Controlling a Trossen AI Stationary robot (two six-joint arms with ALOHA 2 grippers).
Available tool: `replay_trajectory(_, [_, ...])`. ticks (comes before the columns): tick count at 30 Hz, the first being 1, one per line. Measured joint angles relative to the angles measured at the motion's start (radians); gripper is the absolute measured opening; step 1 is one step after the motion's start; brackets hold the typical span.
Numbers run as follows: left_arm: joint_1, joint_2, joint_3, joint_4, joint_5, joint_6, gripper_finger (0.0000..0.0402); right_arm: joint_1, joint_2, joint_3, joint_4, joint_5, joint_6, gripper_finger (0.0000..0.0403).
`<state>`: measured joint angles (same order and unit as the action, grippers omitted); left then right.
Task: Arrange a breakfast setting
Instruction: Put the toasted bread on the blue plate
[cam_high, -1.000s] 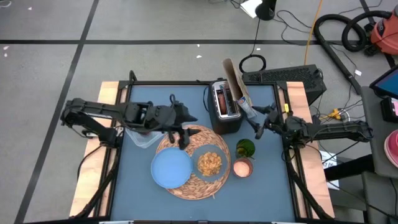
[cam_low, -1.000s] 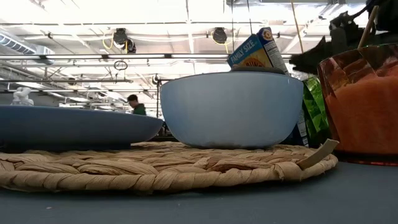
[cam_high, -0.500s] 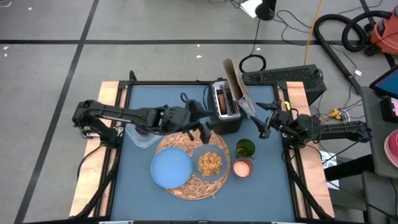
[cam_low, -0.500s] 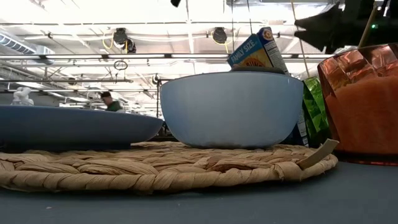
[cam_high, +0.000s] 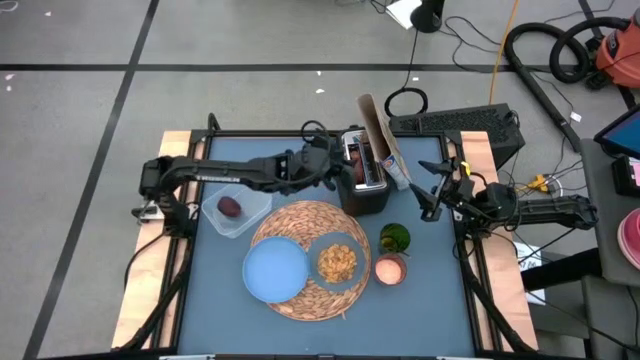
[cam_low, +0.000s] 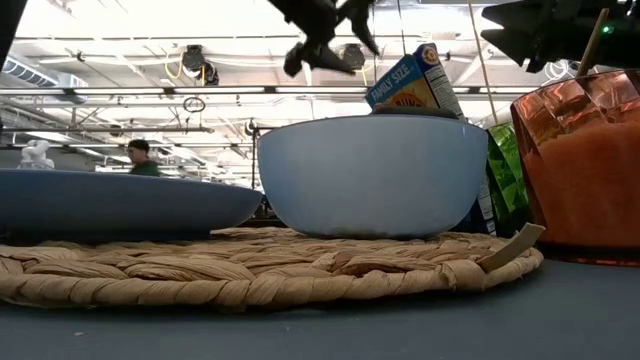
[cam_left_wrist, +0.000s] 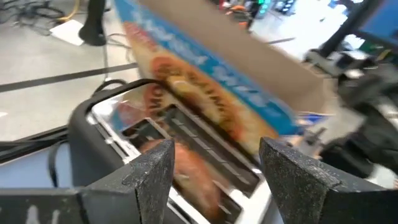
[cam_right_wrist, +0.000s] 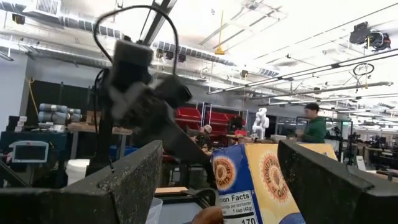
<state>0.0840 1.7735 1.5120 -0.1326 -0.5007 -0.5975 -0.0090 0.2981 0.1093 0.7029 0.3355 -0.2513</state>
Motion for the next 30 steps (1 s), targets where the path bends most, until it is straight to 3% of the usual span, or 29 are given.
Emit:
replay_trajectory(16, [0.036, 0.136, 0.000, 0.083, 0.005, -0.047, 0.0239, 0.000, 0.000, -0.001, -0.005, 0.002, 0.000, 0.0313])
replay_trajectory(30, [0.032, 0.152, 0.001, 0.079, 0.004, -0.086, 0.0239, 0.000, 0.000, -0.001, -0.011, 0.002, 0.000, 0.0313])
